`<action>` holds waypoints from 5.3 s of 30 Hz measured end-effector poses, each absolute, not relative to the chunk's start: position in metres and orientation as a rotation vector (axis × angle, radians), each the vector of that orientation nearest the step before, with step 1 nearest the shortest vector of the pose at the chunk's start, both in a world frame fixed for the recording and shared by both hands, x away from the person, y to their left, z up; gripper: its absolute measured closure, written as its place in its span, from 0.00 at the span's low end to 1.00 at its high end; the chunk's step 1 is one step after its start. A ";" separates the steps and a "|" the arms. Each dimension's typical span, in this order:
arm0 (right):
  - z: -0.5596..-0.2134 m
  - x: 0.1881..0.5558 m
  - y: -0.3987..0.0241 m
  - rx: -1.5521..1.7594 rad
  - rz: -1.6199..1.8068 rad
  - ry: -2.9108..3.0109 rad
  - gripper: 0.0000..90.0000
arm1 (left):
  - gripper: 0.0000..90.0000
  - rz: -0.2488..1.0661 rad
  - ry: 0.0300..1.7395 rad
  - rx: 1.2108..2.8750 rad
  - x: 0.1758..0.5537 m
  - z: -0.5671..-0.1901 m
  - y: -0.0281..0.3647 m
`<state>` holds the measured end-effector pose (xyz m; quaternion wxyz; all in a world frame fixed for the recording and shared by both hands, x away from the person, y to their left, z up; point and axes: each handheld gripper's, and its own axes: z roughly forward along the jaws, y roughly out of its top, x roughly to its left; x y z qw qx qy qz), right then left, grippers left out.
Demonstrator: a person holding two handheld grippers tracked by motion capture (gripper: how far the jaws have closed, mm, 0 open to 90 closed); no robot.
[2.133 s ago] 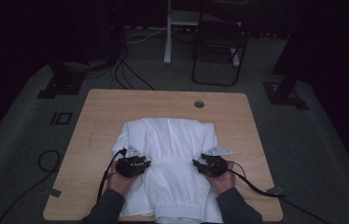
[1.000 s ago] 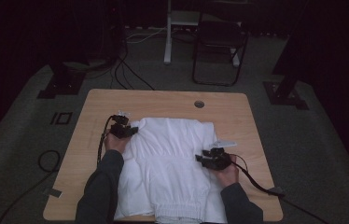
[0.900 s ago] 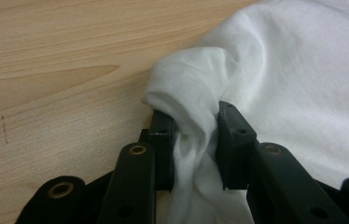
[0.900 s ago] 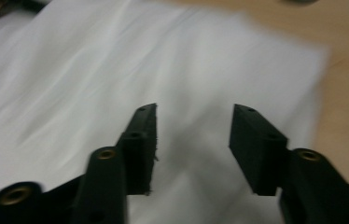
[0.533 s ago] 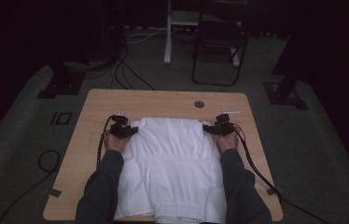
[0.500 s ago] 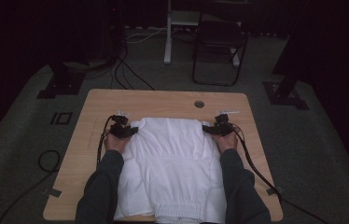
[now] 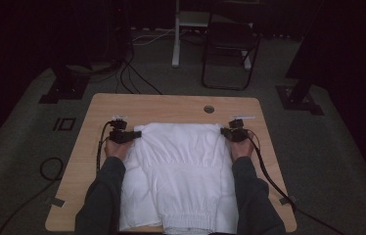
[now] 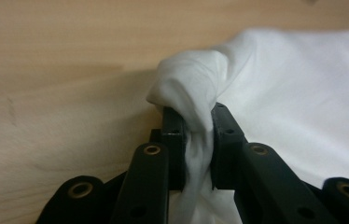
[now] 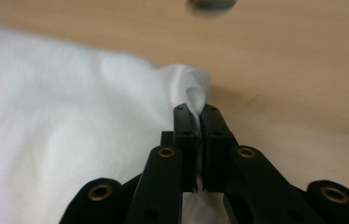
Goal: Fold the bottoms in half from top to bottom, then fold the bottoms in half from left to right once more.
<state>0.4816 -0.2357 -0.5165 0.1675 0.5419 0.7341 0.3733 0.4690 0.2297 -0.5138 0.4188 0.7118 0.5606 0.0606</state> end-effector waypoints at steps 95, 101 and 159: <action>-0.462 0.280 -0.285 1.083 1.413 2.015 0.49 | 0.55 0.328 1.036 1.834 0.302 -0.432 0.242; -0.451 0.312 -0.244 1.094 1.325 2.078 0.51 | 0.55 0.386 1.023 1.858 0.323 -0.415 0.215; -0.543 0.354 -0.165 1.125 1.078 2.289 0.58 | 0.07 0.430 1.530 1.872 0.360 -0.536 0.221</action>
